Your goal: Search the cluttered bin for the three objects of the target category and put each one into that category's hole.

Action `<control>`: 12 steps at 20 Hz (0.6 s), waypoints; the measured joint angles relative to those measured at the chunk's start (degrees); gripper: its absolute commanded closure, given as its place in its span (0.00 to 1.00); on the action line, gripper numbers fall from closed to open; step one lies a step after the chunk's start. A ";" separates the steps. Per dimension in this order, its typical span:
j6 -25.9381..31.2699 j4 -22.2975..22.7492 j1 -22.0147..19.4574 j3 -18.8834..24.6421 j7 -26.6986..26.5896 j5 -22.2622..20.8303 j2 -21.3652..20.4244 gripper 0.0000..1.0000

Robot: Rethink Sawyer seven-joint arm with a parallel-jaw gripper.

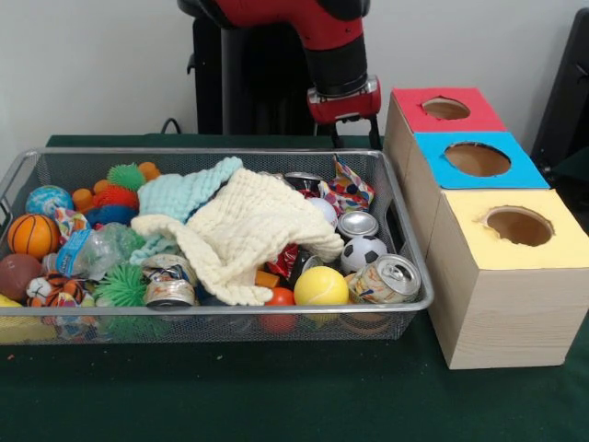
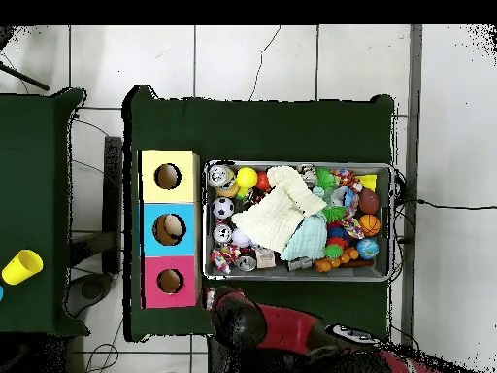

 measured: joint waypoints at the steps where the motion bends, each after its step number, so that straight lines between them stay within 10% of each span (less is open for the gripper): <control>1: 0.00 -0.01 -0.86 0.10 0.00 -0.33 1.07 0.00; 12: -0.16 -0.05 -0.04 0.18 0.00 -1.32 6.06 0.00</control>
